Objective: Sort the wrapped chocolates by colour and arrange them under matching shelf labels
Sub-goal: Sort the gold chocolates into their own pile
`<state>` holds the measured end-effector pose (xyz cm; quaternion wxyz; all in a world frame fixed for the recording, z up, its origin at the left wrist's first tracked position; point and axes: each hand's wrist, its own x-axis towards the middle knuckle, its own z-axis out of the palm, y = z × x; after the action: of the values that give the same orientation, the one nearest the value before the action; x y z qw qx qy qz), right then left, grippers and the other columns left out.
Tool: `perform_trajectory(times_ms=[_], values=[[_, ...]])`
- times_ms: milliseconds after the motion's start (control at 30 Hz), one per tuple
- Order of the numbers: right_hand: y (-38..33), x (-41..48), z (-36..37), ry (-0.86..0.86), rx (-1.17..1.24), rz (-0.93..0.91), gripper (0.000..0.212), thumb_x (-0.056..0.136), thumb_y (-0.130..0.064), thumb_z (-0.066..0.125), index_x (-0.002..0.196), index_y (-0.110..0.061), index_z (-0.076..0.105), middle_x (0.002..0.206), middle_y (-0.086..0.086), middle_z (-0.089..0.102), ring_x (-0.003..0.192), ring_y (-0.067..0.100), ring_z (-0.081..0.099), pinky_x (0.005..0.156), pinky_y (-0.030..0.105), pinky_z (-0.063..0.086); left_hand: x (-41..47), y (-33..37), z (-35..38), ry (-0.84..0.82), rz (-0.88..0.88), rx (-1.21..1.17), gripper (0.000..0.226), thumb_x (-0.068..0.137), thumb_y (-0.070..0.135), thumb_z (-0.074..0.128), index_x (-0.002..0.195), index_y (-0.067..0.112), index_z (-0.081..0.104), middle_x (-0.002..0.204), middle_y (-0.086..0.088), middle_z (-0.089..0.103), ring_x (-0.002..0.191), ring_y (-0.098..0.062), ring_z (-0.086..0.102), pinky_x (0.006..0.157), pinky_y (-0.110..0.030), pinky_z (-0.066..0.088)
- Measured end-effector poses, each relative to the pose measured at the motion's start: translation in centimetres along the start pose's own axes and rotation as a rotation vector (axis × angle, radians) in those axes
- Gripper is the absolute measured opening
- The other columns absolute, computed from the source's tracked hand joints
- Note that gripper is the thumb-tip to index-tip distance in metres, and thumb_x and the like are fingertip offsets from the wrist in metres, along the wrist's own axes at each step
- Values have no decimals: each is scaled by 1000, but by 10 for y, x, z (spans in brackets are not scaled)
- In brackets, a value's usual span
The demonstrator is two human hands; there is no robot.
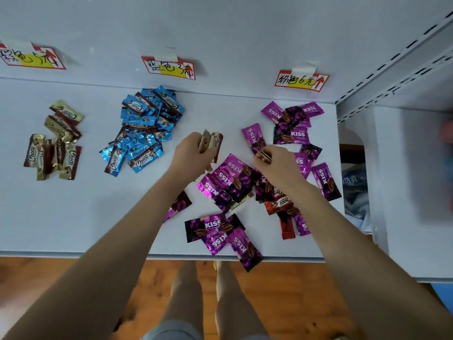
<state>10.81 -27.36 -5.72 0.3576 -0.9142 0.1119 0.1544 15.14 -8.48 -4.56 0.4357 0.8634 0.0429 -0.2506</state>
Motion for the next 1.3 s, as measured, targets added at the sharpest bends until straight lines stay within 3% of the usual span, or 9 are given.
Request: perform_trajectory(times_ms=[167, 333, 500, 767, 867, 967, 1067, 1200, 1300], values=[[2, -34, 12, -325, -191, 54, 25, 80, -38, 64, 69, -19, 52, 64, -3, 54, 61, 13, 53, 54, 23, 38, -32, -13, -7, 42, -111, -150, 14, 90, 12, 53, 95, -1, 53, 72, -16, 63, 46, -13, 58, 54, -37, 50], [1, -38, 29, -122, -223, -33, 25, 87, -36, 59, 87, -12, 58, 78, 2, 62, 75, 20, 58, 62, 27, 41, -60, -23, -1, 115, -176, -203, 9, 89, 12, 48, 83, 18, 45, 65, -8, 65, 42, -13, 56, 38, -22, 40], [3, -41, 30, -213, -204, -142, 39, 80, -35, 68, 112, -16, 55, 104, 2, 64, 96, 21, 59, 80, 35, 46, -80, -31, 1, 171, -207, -239, 12, 91, 7, 42, 102, 12, 42, 73, -11, 59, 35, -3, 49, 30, -14, 30], [0, -39, 30, -169, -449, -235, 36, 82, -37, 66, 107, -13, 57, 101, 6, 59, 92, 25, 58, 67, 27, 35, -96, -38, -2, 181, -176, -208, 16, 96, 12, 42, 111, 11, 46, 68, -6, 56, 37, -7, 50, 30, -12, 30], [1, -48, 26, -216, -305, -207, 36, 83, -35, 65, 110, -13, 59, 100, 5, 57, 92, 22, 56, 71, 30, 40, -96, -34, -3, 142, -160, -262, 9, 95, 11, 45, 104, 12, 47, 74, -8, 60, 51, -9, 63, 41, -19, 48], [4, -65, 12, -169, 159, -17, 25, 84, -30, 65, 94, -10, 57, 85, 11, 58, 79, 21, 54, 69, 32, 43, -90, -32, 0, 81, -150, -310, 9, 93, 5, 45, 101, 8, 49, 81, -7, 65, 69, -15, 69, 62, -30, 56], [17, -86, -6, 76, 427, 157, 22, 87, -29, 62, 75, -20, 46, 71, 3, 48, 65, 11, 47, 54, 13, 39, -84, -27, 11, 0, -83, -232, 9, 93, 6, 45, 100, 12, 46, 81, -2, 65, 71, -13, 67, 62, -26, 51], [40, -115, -18, 250, 524, 310, 20, 90, -29, 58, 100, -13, 53, 87, 2, 58, 75, 8, 56, 57, 8, 43, -71, -17, 35, -117, 87, 95, 7, 95, 10, 44, 101, 12, 46, 75, -3, 56, 60, -11, 51, 50, -22, 37], [53, -131, -15, 310, 559, 381, 24, 91, -26, 56, 110, -12, 51, 89, -6, 60, 79, 2, 56, 57, 7, 44, -57, -10, 51, -138, 277, 417, 17, 95, 12, 45, 105, 3, 55, 91, -12, 57, 73, -21, 49, 57, -28, 34]])
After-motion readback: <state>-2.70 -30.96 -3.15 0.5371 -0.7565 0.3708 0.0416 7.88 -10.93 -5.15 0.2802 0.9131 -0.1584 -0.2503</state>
